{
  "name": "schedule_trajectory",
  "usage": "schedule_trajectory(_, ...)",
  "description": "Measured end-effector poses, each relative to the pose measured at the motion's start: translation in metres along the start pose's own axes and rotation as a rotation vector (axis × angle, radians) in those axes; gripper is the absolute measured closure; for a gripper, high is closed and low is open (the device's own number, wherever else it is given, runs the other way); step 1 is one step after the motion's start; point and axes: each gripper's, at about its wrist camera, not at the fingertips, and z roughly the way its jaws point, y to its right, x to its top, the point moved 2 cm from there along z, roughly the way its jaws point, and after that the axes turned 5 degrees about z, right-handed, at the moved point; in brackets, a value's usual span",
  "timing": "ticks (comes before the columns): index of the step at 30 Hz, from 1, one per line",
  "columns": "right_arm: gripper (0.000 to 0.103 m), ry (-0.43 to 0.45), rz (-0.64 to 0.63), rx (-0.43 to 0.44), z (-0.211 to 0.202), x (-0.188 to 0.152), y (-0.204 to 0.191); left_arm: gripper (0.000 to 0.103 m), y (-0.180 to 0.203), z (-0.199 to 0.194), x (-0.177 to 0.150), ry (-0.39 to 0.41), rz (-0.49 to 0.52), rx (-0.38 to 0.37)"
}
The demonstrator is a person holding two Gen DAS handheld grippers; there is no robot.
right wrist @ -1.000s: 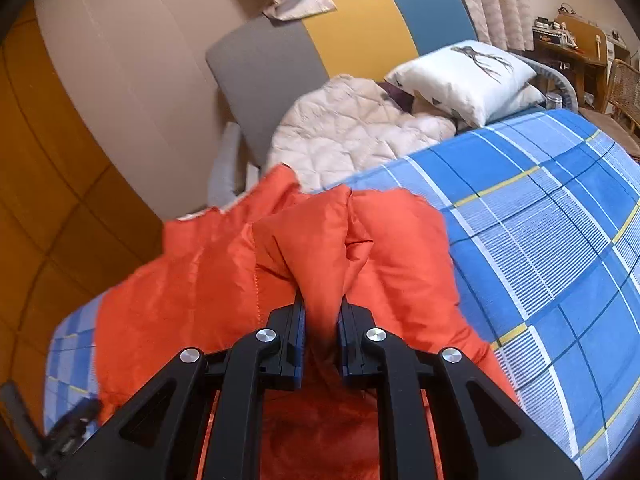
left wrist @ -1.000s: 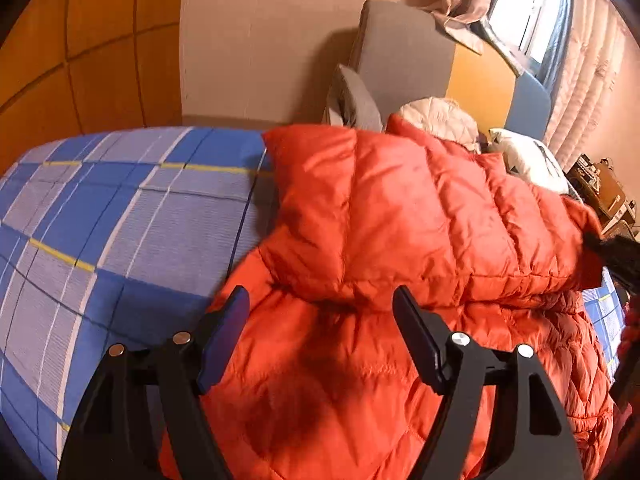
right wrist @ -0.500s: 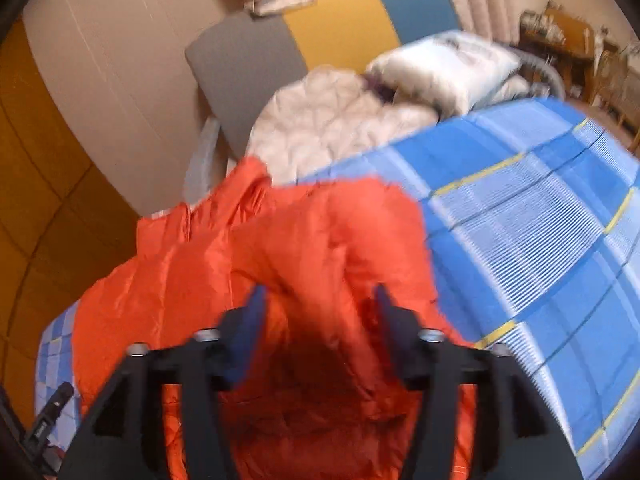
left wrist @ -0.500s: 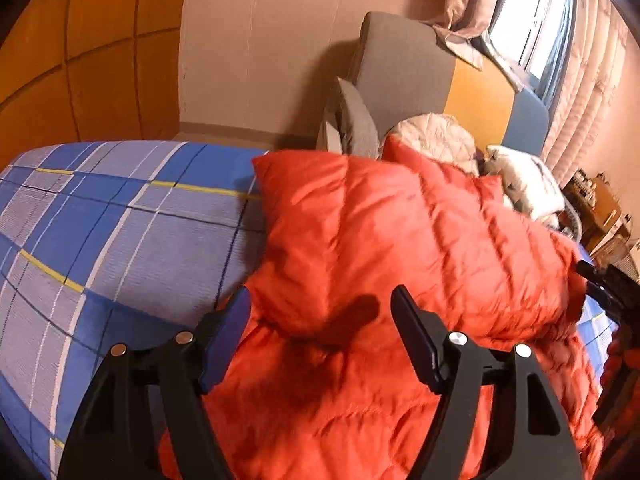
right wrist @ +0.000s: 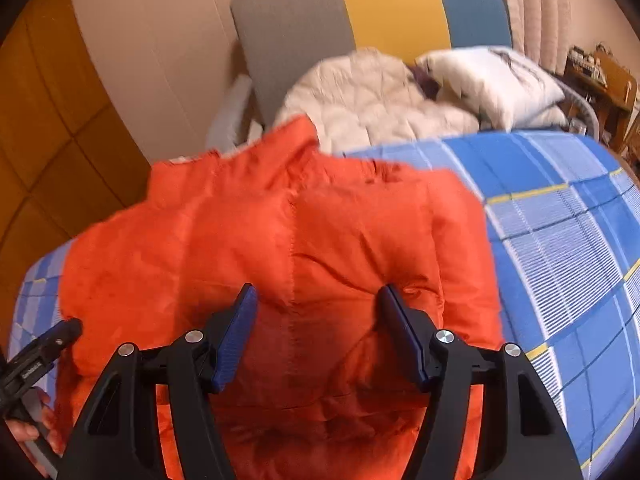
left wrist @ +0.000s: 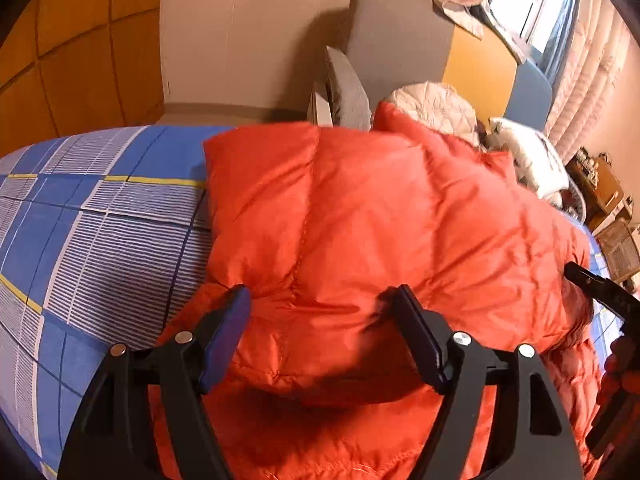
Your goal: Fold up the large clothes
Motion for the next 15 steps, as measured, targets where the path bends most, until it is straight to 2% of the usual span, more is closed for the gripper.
schedule_trajectory(3, 0.039, -0.002, 0.008, 0.011, -0.001, -0.004, 0.001, 0.029, -0.001, -0.003, -0.002, 0.004, 0.000, 0.003)
schedule_trajectory(5, 0.039, 0.001, 0.031, 0.036, -0.013, -0.007, 0.007, 0.022, -0.005, -0.012, -0.005, 0.005, -0.006, 0.014)
schedule_trajectory(7, 0.037, 0.007, 0.052, 0.061, -0.030, -0.015, 0.015, 0.021, -0.013, -0.027, -0.013, 0.022, -0.013, -0.001)
schedule_trajectory(9, 0.029, 0.011, 0.053, 0.061, -0.051, -0.029, 0.026, 0.021, -0.023, -0.042, -0.026, 0.033, -0.009, 0.003)
schedule_trajectory(12, 0.028, -0.007, 0.065, 0.070, -0.076, -0.053, 0.043, 0.021, -0.044, -0.066, -0.055, 0.028, -0.025, -0.023)
schedule_trajectory(15, 0.028, -0.042, 0.064, 0.041, -0.103, -0.085, 0.066, 0.021, -0.069, -0.090, -0.090, 0.015, -0.059, -0.056)
